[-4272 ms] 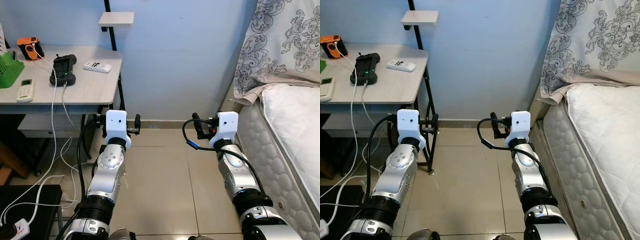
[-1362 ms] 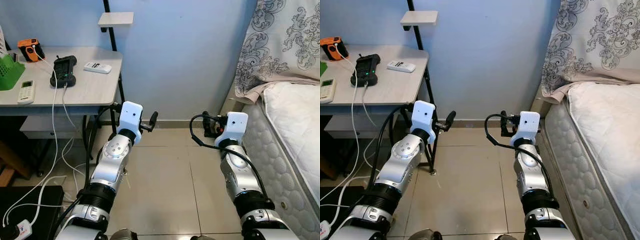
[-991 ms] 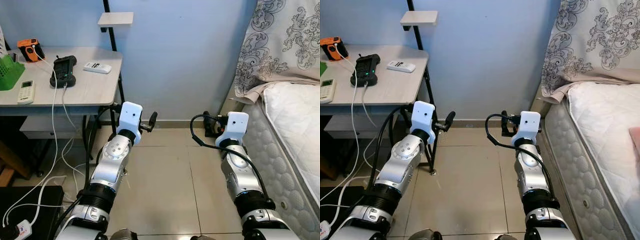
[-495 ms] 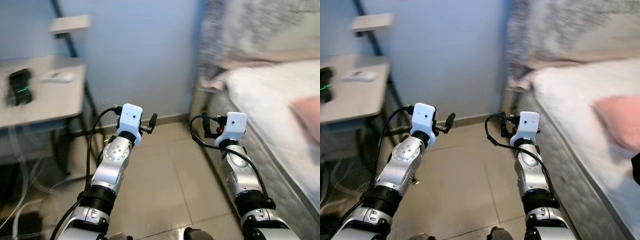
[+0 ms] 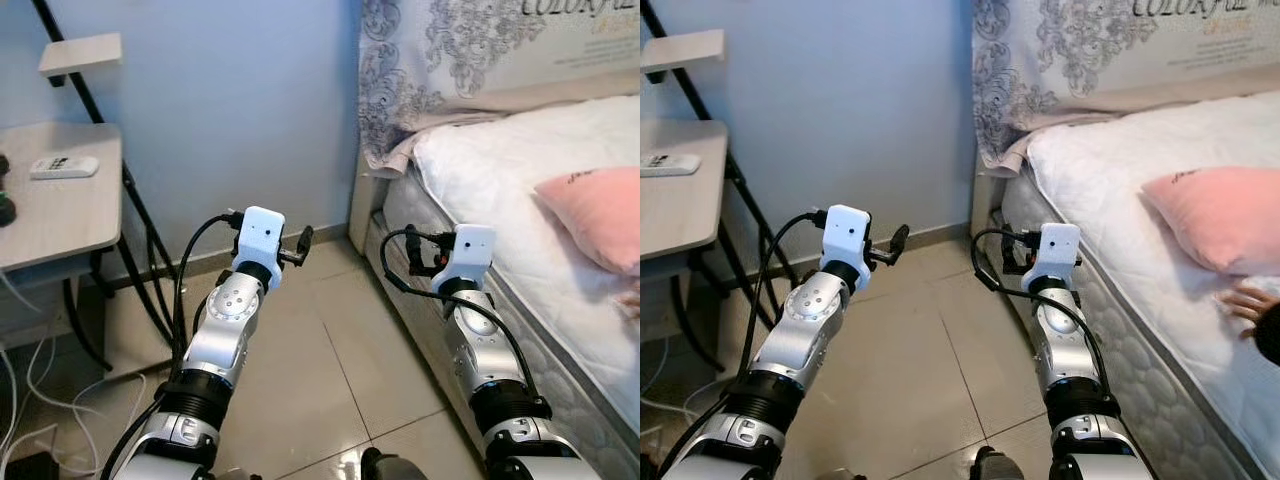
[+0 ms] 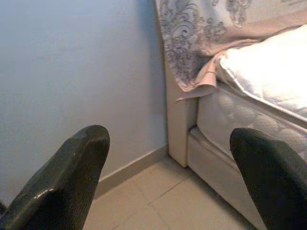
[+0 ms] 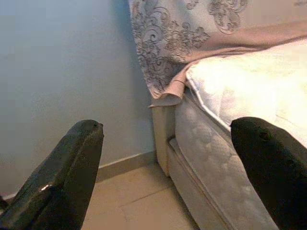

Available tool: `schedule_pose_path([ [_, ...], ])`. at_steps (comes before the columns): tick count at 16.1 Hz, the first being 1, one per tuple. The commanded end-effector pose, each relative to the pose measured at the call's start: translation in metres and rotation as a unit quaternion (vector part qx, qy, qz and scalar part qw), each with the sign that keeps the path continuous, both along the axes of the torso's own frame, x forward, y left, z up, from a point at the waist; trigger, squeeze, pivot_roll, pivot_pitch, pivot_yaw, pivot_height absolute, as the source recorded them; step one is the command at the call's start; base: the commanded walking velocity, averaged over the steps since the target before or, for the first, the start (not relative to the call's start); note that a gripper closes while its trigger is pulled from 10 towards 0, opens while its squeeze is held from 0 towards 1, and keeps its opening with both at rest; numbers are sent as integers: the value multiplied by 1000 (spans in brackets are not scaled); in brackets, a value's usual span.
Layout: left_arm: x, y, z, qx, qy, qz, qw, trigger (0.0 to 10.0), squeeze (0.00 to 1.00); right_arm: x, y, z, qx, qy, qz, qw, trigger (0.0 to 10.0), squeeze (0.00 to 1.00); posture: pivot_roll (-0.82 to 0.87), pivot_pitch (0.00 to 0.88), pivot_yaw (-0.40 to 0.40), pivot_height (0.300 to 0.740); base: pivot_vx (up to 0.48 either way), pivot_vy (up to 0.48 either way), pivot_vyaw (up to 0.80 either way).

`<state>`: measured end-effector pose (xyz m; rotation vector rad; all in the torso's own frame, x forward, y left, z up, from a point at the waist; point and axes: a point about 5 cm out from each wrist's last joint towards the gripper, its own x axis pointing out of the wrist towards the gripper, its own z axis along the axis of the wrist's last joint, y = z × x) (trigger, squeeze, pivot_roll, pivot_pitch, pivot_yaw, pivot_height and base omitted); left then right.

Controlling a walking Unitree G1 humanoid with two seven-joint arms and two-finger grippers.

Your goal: Clean up the room

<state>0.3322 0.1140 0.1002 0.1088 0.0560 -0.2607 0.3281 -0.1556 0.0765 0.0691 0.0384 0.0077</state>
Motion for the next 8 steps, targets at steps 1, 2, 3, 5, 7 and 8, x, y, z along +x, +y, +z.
schedule_pose_path([
  [1,2,1,5,-2,-9,4,1000,10000,0,3,2,5,-2,-11,6,1000,10000,0,-1,8,10,740,0,0,0],
  [2,2,1,5,1,-10,4,1000,10000,0,3,2,5,-3,-11,6,1000,10000,0,-1,8,10,740,0,0,0],
  [3,2,1,5,3,-10,4,1000,10000,0,3,2,5,-3,-11,7,1000,10000,0,-1,7,10,740,0,0,0],
  [5,2,0,4,6,-10,3,1000,10000,0,3,3,5,-4,-11,8,1000,10000,0,-1,4,11,740,0,0,0],
  [7,2,1,4,6,-10,3,1000,10000,0,2,3,5,-5,-11,8,1000,10000,0,-2,1,10,740,0,0,0],
  [8,2,1,4,6,-10,3,1000,10000,0,2,3,5,-5,-12,8,1000,10000,0,-2,1,10,740,0,0,0],
])
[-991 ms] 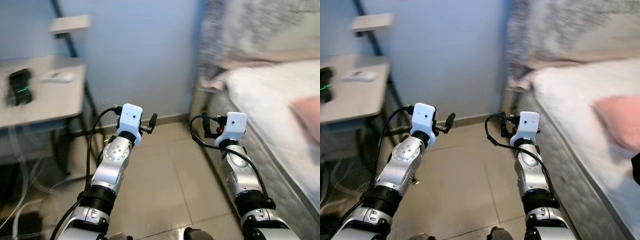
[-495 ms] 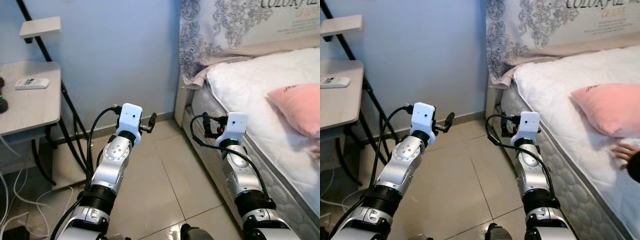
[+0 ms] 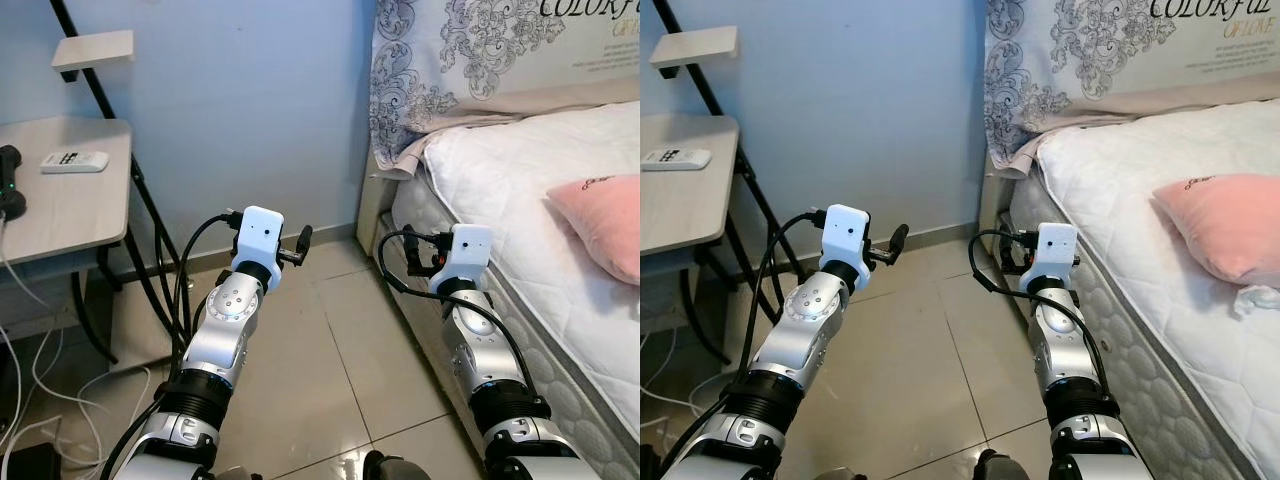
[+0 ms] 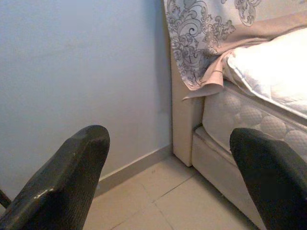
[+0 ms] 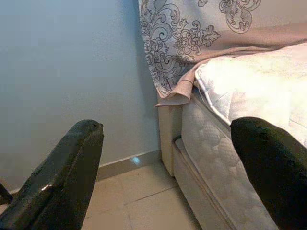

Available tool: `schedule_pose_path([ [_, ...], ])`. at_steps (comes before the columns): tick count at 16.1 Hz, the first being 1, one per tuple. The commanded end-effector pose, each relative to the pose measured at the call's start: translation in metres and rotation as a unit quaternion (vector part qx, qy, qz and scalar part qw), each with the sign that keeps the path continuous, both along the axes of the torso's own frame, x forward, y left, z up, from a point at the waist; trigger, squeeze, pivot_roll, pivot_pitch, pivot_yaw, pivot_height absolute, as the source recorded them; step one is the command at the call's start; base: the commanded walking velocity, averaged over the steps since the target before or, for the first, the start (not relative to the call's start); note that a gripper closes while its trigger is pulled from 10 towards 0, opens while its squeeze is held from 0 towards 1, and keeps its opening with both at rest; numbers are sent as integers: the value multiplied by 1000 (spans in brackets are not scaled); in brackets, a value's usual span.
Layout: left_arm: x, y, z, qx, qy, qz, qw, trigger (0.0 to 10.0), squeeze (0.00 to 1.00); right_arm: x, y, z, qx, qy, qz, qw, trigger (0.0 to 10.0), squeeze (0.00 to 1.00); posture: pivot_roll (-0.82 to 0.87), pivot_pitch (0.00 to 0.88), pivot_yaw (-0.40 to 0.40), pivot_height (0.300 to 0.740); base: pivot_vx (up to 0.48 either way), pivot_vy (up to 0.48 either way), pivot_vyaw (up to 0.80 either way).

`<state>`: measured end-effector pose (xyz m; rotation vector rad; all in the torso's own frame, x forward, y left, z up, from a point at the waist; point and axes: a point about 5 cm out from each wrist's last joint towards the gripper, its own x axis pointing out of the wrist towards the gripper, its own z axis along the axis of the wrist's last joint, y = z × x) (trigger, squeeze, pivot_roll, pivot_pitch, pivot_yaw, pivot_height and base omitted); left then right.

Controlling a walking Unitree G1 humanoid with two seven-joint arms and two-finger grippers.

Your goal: Clean up the room

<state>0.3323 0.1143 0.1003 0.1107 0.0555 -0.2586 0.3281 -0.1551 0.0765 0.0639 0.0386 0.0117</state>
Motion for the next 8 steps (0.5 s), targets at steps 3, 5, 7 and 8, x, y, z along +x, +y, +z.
schedule_pose_path([
  [3,3,0,5,6,-12,2,1000,10000,0,3,2,6,-4,-12,9,1000,10000,0,-3,0,5,740,0,0,0],
  [5,3,-1,5,7,-12,1,1000,10000,0,4,2,6,-5,-12,11,1000,10000,0,-2,0,3,740,0,0,0],
  [7,3,-1,5,8,-12,0,1000,10000,0,5,4,4,-3,0,19,1000,10000,0,-1,0,1,740,0,0,0],
  [8,3,-1,5,8,-13,-1,1000,10000,0,5,5,4,-2,3,26,1000,10000,0,-1,0,2,740,0,0,-744],
])
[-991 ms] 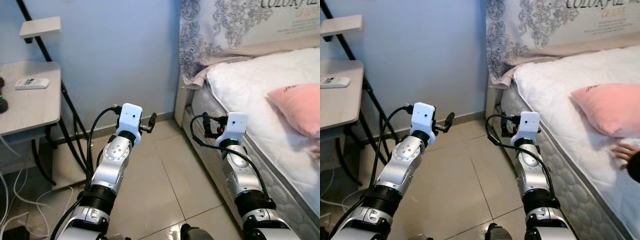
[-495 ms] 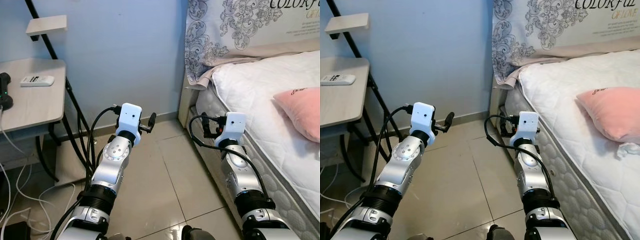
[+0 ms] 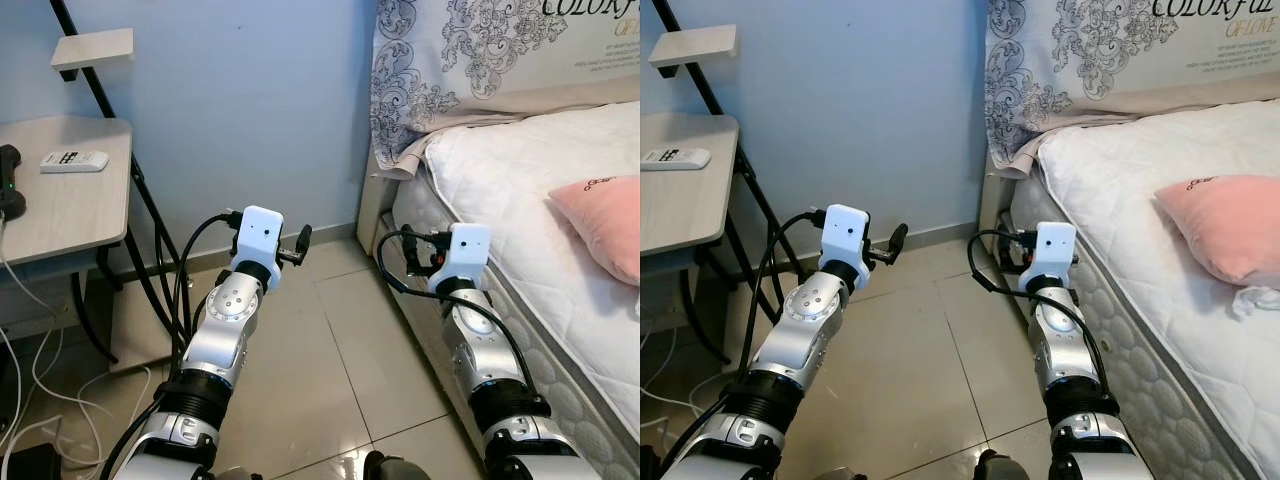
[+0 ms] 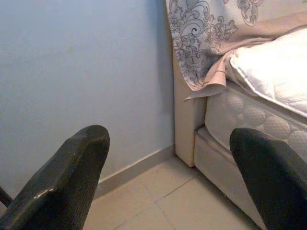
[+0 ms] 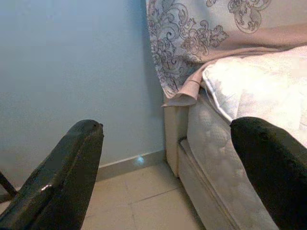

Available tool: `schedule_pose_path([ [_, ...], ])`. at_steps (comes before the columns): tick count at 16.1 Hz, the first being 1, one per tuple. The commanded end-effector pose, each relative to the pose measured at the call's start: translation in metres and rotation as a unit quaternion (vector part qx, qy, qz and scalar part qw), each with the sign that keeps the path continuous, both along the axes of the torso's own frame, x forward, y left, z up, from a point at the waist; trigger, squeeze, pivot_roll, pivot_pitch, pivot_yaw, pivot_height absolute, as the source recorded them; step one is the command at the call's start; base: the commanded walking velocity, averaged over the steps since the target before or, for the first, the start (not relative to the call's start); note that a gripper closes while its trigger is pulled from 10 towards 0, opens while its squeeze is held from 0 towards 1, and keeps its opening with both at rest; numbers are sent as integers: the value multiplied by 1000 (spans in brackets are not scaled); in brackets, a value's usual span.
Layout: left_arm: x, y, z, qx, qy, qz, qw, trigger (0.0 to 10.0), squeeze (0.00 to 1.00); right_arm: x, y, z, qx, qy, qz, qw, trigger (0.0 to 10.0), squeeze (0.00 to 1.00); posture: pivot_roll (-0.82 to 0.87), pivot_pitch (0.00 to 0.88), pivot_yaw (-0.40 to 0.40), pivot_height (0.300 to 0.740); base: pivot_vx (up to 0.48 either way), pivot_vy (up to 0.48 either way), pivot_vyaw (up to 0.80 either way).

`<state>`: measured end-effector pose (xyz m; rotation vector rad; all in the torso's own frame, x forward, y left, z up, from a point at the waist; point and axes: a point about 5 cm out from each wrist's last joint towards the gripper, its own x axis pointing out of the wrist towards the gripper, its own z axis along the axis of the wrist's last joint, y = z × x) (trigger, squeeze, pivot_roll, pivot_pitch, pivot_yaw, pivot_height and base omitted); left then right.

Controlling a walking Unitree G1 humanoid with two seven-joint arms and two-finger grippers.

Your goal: Clean up the room

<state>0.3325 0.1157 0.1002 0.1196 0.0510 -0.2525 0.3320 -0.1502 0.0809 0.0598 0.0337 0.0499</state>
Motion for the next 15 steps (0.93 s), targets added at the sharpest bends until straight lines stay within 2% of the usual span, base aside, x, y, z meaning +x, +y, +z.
schedule_pose_path([
  [1,3,-3,5,4,-11,-4,1000,10000,0,1,2,0,0,8,12,1000,10000,0,-1,0,2,740,0,0,-744],
  [5,3,-4,6,5,-11,-5,1000,10000,0,1,5,3,4,-4,13,1000,10000,0,-8,0,11,740,0,0,-736],
  [6,2,-6,6,-26,-5,-18,999,10000,0,0,1,6,12,-15,7,1000,10000,0,-12,0,13,740,0,0,-756],
  [7,2,-6,7,-32,-4,-20,999,10000,0,1,1,6,15,-17,7,1000,10000,0,-13,0,13,740,0,0,-756],
  [10,2,-7,6,-30,-7,-10,999,10000,0,0,1,7,16,-18,6,1000,10000,0,-15,0,13,740,0,0,-752],
  [15,0,-8,6,-33,-8,-24,999,10000,0,-3,0,5,17,-17,6,1000,10000,0,-18,7,20,740,0,0,-749],
])
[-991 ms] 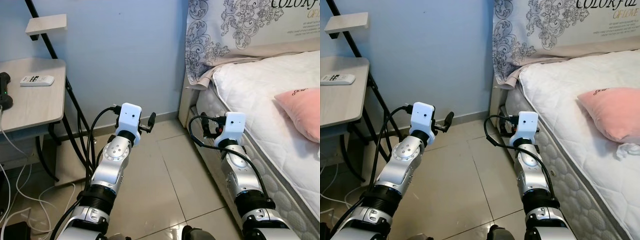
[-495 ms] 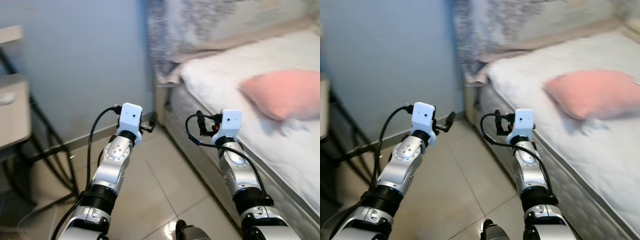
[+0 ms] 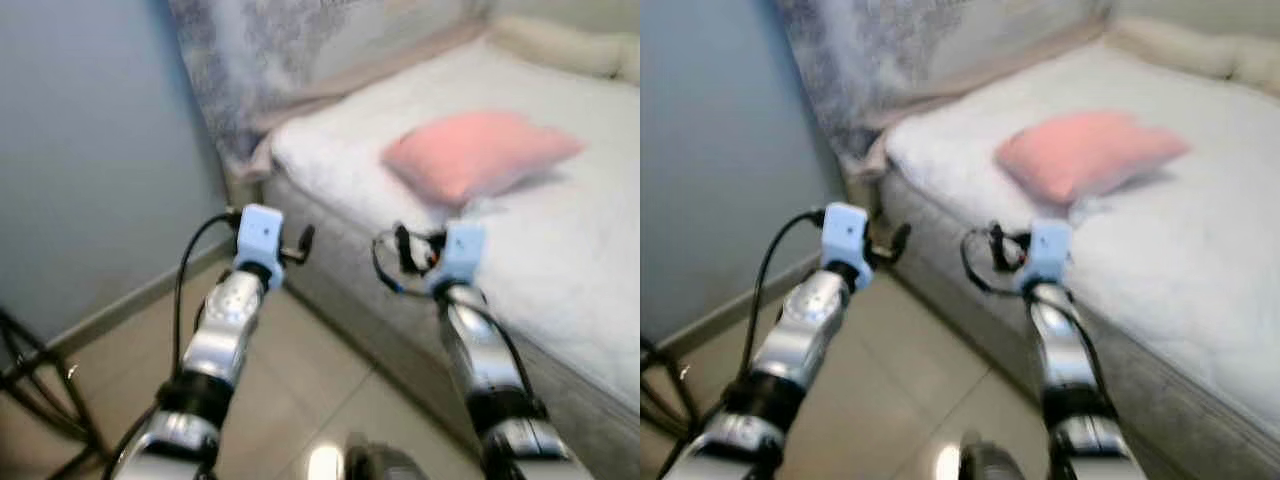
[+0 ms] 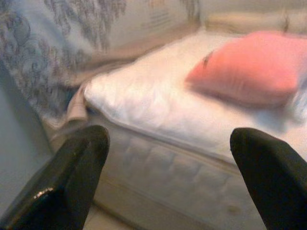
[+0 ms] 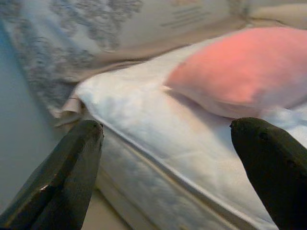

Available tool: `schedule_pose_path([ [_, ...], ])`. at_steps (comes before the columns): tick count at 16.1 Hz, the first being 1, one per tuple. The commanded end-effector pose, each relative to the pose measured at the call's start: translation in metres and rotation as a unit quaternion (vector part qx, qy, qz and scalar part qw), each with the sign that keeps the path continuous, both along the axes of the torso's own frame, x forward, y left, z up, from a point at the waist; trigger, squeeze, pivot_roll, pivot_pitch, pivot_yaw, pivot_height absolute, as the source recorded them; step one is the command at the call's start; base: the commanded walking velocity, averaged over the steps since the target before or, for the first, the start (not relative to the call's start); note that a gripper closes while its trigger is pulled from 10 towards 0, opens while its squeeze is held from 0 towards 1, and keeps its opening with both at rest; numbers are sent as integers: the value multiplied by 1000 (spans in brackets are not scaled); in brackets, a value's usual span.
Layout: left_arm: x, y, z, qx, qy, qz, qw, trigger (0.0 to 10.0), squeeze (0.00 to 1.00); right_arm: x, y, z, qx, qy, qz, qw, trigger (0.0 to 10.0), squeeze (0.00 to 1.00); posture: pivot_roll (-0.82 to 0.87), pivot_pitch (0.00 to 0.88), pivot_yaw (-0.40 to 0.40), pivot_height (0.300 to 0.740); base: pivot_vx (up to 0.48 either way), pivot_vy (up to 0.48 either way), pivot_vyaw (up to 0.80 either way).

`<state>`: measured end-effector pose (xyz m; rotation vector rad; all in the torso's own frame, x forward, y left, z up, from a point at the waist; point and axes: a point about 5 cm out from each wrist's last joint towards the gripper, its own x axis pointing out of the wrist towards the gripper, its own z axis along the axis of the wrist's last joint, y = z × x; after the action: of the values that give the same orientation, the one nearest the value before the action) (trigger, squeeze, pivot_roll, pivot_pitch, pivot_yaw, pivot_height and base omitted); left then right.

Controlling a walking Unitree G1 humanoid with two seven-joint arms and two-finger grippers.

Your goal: Clean up the room

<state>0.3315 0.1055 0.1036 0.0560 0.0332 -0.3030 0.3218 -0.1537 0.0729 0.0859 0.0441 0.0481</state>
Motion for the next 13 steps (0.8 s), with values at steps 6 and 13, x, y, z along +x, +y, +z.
schedule_pose_path([
  [6,3,4,6,13,-12,-2,1000,10000,0,6,4,14,6,-32,-2,999,10000,0,-13,6,29,740,0,0,-743],
  [13,7,44,-7,-39,18,64,997,10000,0,-10,-14,13,-27,-67,-39,997,10000,0,-19,8,29,740,0,0,-738],
])
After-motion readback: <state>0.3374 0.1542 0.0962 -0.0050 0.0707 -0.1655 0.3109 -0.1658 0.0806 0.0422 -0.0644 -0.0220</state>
